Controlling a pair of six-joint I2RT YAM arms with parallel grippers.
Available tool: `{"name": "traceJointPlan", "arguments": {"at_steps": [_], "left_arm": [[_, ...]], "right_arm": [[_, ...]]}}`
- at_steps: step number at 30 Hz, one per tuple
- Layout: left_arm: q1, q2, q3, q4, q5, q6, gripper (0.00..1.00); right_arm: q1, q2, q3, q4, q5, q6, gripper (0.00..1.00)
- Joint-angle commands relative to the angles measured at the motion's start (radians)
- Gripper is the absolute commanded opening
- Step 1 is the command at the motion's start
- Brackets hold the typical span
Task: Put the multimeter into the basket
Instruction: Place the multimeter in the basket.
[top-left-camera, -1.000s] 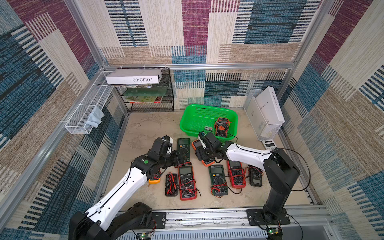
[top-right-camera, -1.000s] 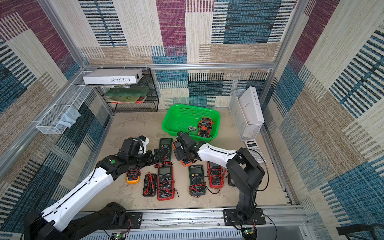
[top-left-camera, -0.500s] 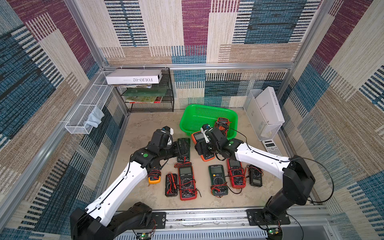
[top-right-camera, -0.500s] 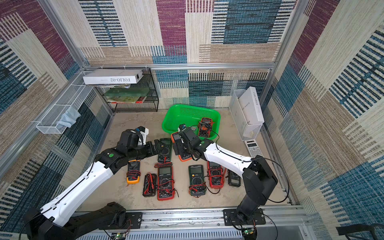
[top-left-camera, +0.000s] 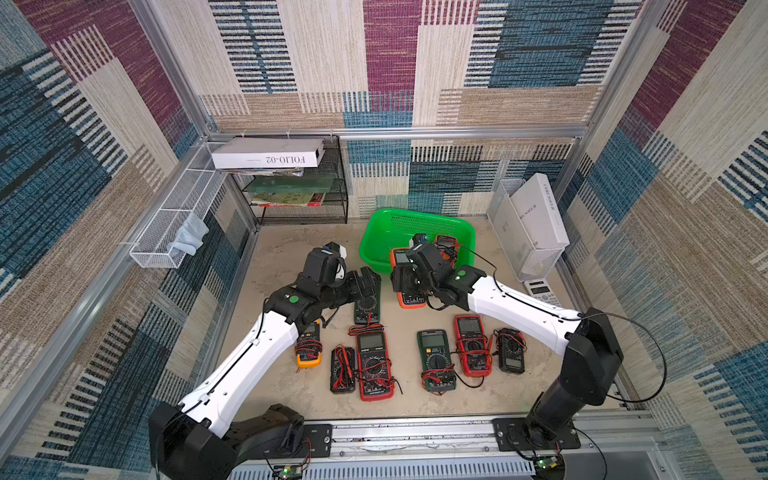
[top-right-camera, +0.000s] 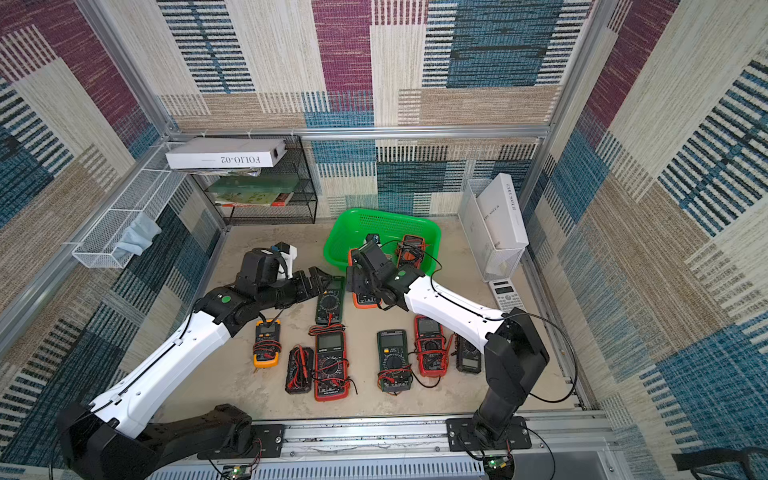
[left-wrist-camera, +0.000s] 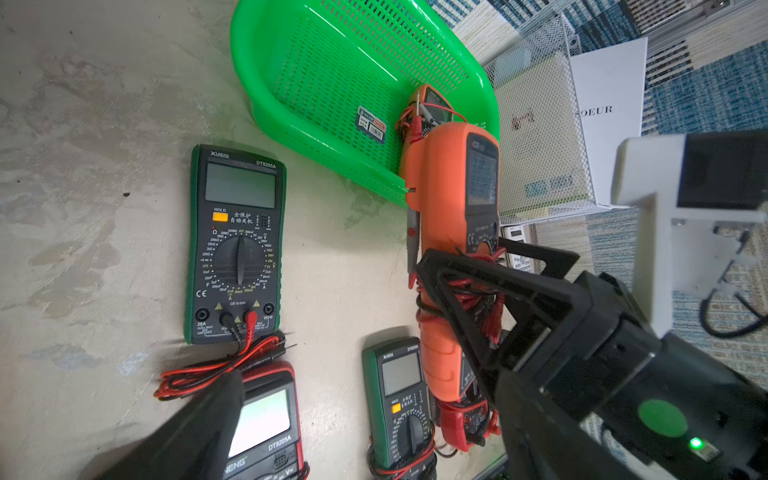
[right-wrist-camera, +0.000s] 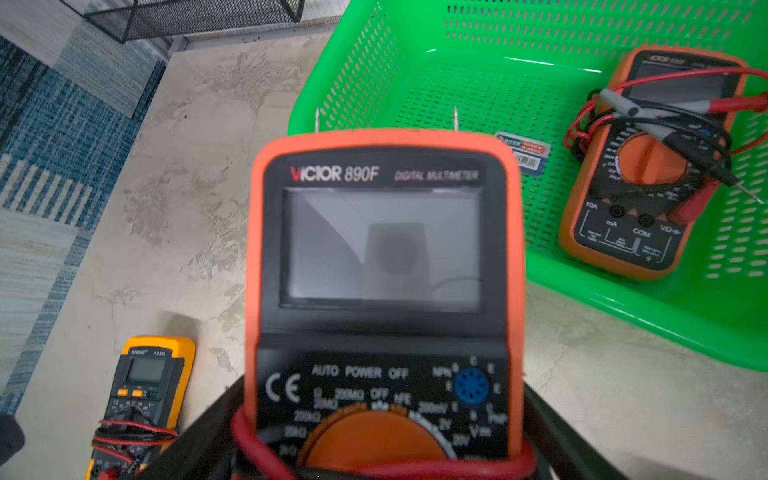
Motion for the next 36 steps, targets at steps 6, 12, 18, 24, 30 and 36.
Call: {"name": "traceJointPlan", "arguments": {"at_steps": [6,12,18,24,30,36], "left_arm": [[0.056,0.055,0.073,0.016,0.066,0.024,1.0],[0.098,0.095,0.09,0.03,0.125,0.028,1.0],[0.106,0.122,0.094,0.036,0.152,0.036,1.0],[0.107,0.13,0.084,0.032,0.16,0.039,1.0],[0.106,0.13,0.07,0.036,0.172,0.037,1.0],[0.108,0.126,0.062,0.031,0.176,0.042,0.99]], "right_arm": [[-0.035,0.087,0.114,-0.02,0.09,0.121,0.7],[-0.082,0.173,0.21,-0.044,0.122,0.119,0.7],[-0.145,0.232,0.281,-0.054,0.117,0.099,0.7],[-0.193,0.316,0.382,-0.082,0.106,0.079,0.72],[-0.229,0.433,0.523,-0.128,0.106,0.068,0.72],[-0.246,0.568,0.682,-0.195,0.101,0.059,0.72]]}}
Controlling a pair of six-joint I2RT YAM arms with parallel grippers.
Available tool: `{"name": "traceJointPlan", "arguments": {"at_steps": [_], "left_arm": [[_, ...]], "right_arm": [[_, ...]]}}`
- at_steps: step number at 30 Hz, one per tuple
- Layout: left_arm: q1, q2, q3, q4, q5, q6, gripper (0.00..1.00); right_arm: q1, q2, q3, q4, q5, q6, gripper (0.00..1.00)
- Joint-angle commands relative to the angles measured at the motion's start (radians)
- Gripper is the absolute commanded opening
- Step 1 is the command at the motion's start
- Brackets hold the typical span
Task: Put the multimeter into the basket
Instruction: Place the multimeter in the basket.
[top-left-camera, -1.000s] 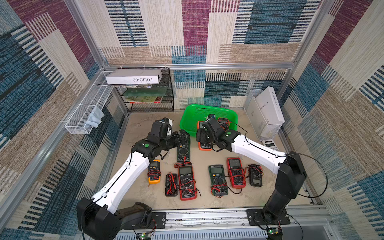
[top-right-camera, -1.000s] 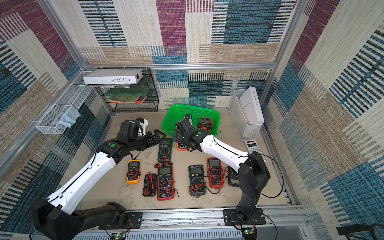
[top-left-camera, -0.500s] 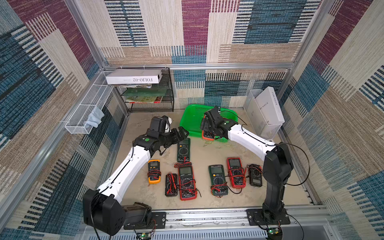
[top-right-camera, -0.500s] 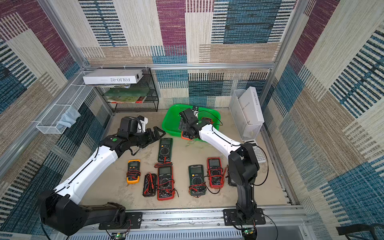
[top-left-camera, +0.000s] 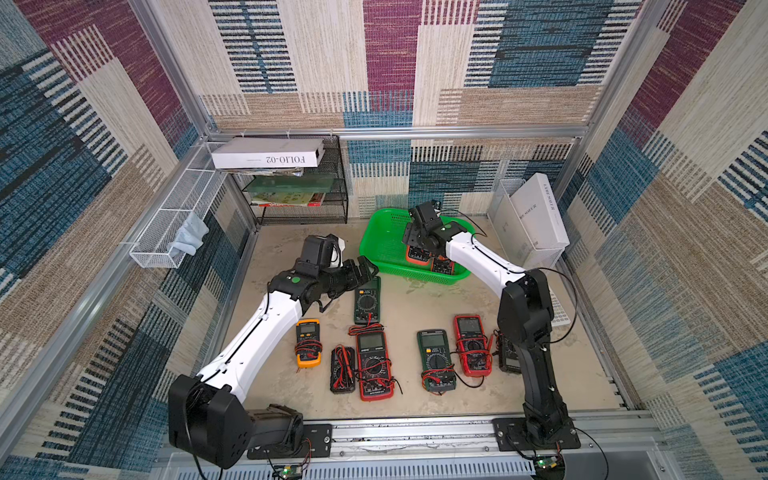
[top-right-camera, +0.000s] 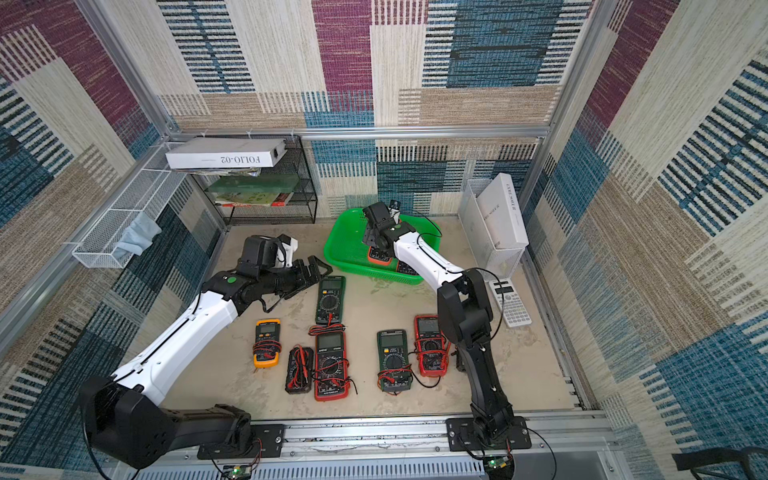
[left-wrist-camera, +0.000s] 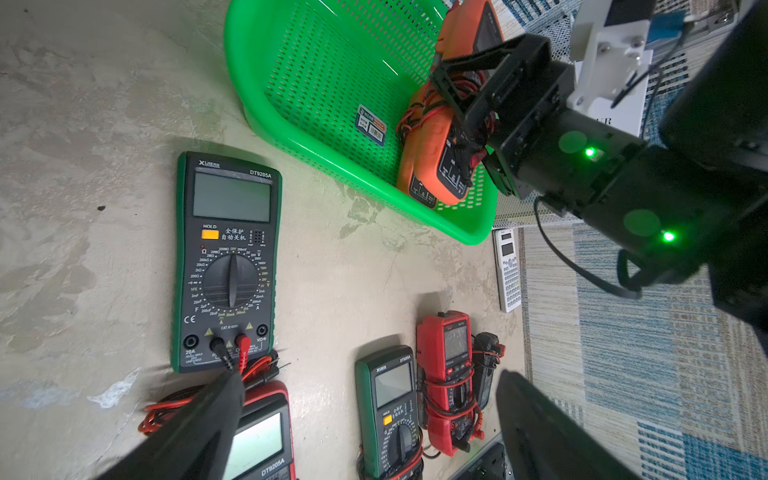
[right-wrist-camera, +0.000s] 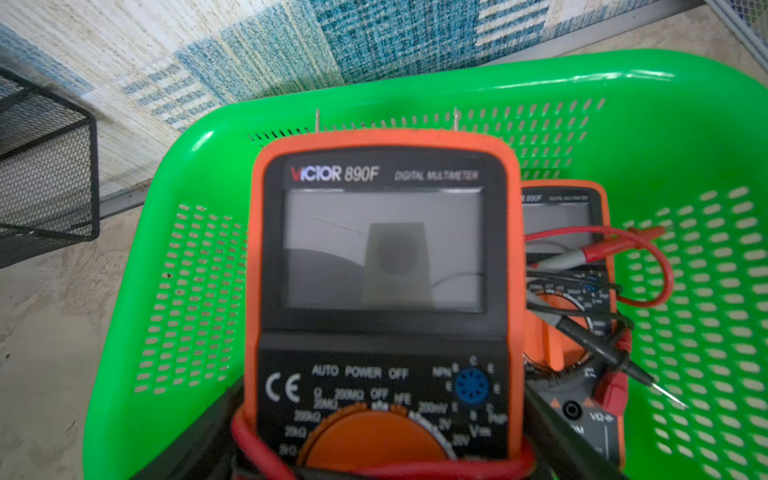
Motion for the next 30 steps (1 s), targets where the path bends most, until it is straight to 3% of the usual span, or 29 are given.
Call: {"name": "traceJointPlan", "arguments": {"at_steps": [1,7,14,30], "left_arm": [[0.001,-0.005,-0.002,0.02,0.019,0.017,1.0],[0.002,-0.011,-0.004,0.017,0.02,0.02,1.0],[0.004,-0.012,-0.01,0.018,0.023,0.018,1.0],[0.004,-0.04,-0.043,0.027,0.023,0.005,1.0]], "right_arm": [[-0.002,0.051,0.07,-0.03,0.009,-0.016,0.72],[-0.011,0.144,0.165,-0.074,0.008,-0.034,0.72],[-0.019,0.183,0.164,-0.093,0.002,-0.045,0.72],[-0.01,0.147,0.021,-0.058,-0.011,-0.052,0.73]]}}
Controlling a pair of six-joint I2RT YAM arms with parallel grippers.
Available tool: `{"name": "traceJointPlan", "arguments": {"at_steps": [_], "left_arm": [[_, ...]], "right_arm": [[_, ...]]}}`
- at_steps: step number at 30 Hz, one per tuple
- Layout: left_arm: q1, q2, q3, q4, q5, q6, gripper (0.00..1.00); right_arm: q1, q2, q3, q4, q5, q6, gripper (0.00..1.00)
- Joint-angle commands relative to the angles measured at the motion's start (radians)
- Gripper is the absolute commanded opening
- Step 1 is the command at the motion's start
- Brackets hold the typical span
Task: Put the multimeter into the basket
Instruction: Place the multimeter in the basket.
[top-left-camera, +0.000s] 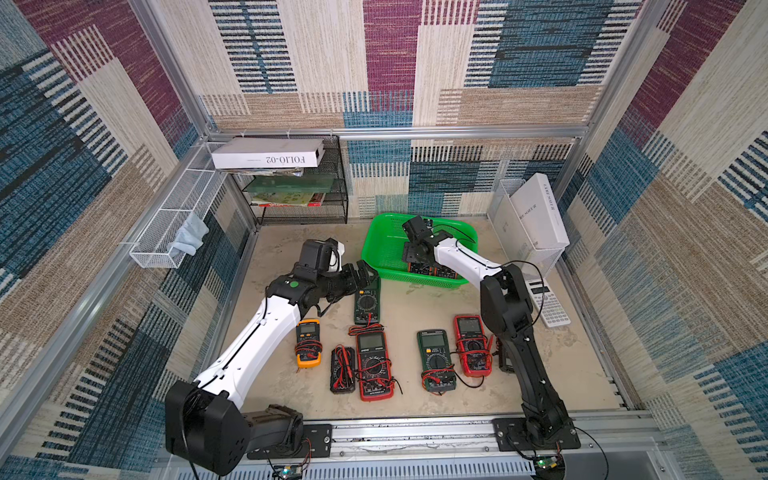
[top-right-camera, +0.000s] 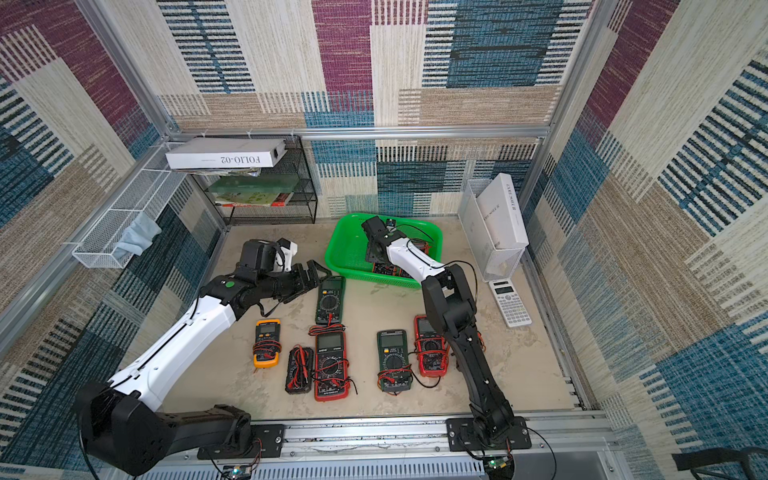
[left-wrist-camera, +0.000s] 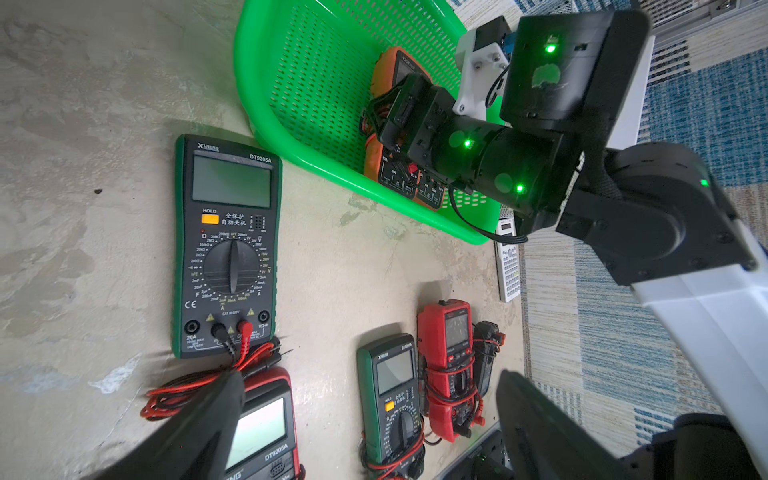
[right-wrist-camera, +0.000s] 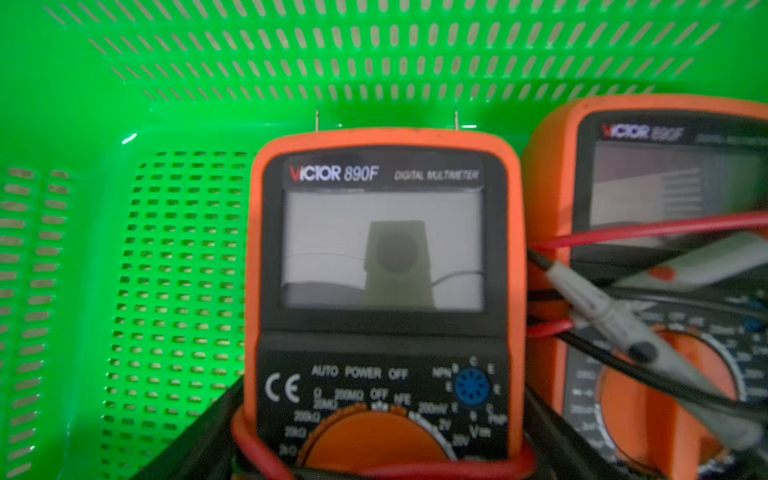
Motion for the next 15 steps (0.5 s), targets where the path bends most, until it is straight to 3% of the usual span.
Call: {"name": "traceJointPlan", "arguments": {"at_steps": [1,10,15], "left_arm": [[0.001,-0.008,-0.006,0.028,0.006,0.0,1.0],[0.001,-0.02,-0.009,0.024,0.005,0.0,1.0],[0.001,-0.02,-0.008,0.022,0.003,0.002,1.0]], "right_arm": [[0.004,-0.021,-0.01,0.017,0.007,0.001,0.74],[0.005,-0.02,-0.001,0.005,0.023,0.003,0.95],[0.001,-0.019,0.019,-0.013,0.033,0.004,1.0]]}}
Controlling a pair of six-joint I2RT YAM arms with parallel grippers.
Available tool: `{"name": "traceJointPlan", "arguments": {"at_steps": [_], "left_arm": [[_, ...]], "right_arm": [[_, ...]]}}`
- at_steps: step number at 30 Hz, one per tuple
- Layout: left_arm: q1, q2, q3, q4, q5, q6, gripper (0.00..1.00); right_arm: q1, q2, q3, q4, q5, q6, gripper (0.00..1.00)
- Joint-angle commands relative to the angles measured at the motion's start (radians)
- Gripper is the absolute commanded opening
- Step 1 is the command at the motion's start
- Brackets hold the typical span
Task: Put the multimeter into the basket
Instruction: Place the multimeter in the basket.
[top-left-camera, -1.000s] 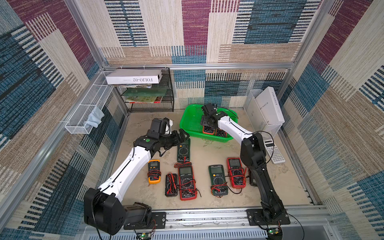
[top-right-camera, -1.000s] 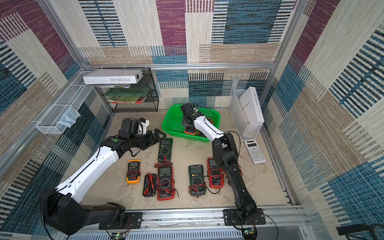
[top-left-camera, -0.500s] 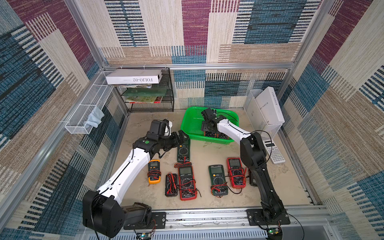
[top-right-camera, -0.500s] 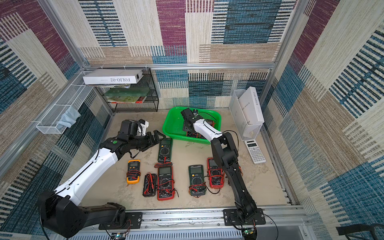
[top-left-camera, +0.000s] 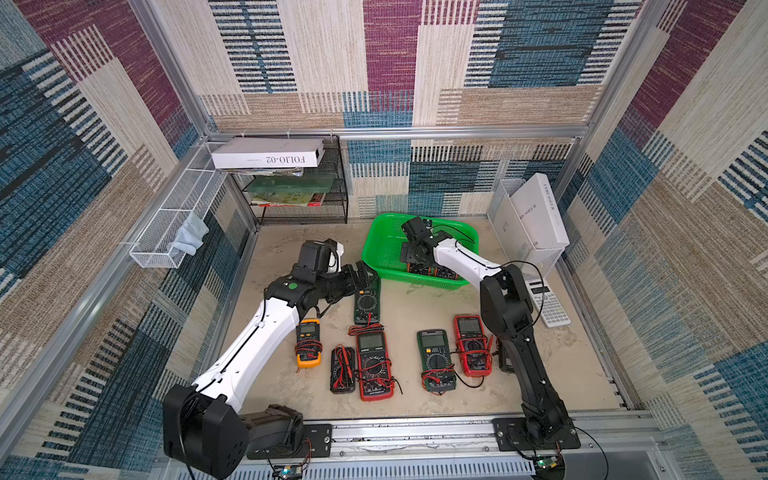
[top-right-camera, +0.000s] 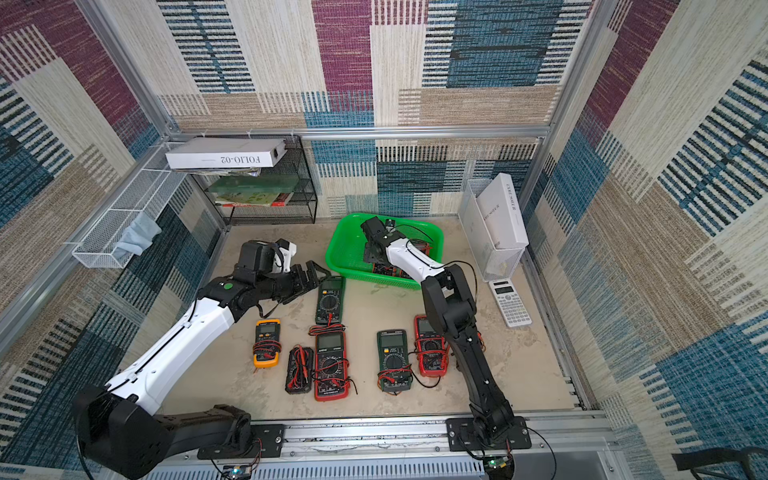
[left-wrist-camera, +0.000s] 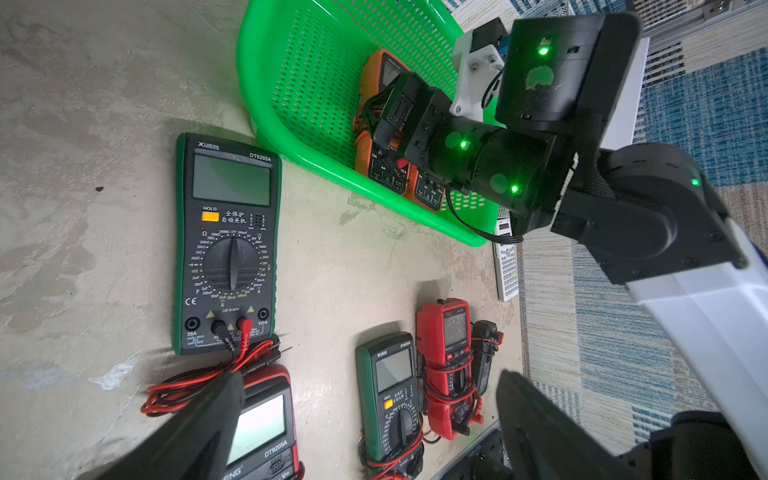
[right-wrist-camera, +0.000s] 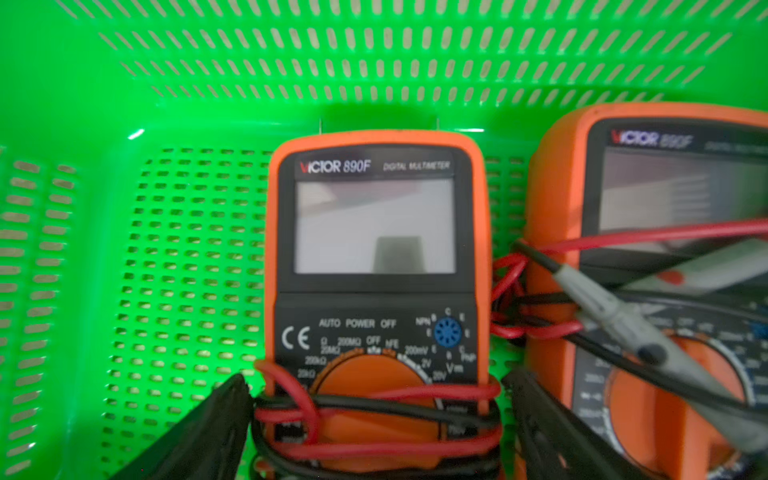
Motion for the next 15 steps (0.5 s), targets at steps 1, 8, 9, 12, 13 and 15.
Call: {"name": "traceJointPlan", "arguments": {"at_steps": [1,8,9,12,13,15], "left_arm": [[0.002,-0.006,0.0,0.022,0.002,0.006,1.0],[0.002,-0.013,0.0,0.004,-0.03,0.023,1.0],[0.001,-0.014,0.001,0.001,-0.036,0.027,1.0],[0.003,-0.015,0.001,-0.012,-0.057,0.041,1.0],[0.003,-0.013,0.001,-0.018,-0.066,0.046,1.0],[0.003,-0.011,-0.001,-0.031,-0.084,0.056,1.0]], "right_arm": [[-0.002,-0.017,0.019,-0.018,0.023,0.002,1.0],[0.001,-0.059,0.025,-0.022,0.014,-0.013,1.0],[0.004,-0.069,0.025,-0.022,0.011,-0.015,1.0],[0.01,-0.105,0.021,-0.02,0.003,-0.024,1.0],[0.014,-0.119,0.019,-0.018,0.0,-0.028,1.0],[0.022,-0.148,0.014,-0.017,-0.009,-0.035,1.0]]}}
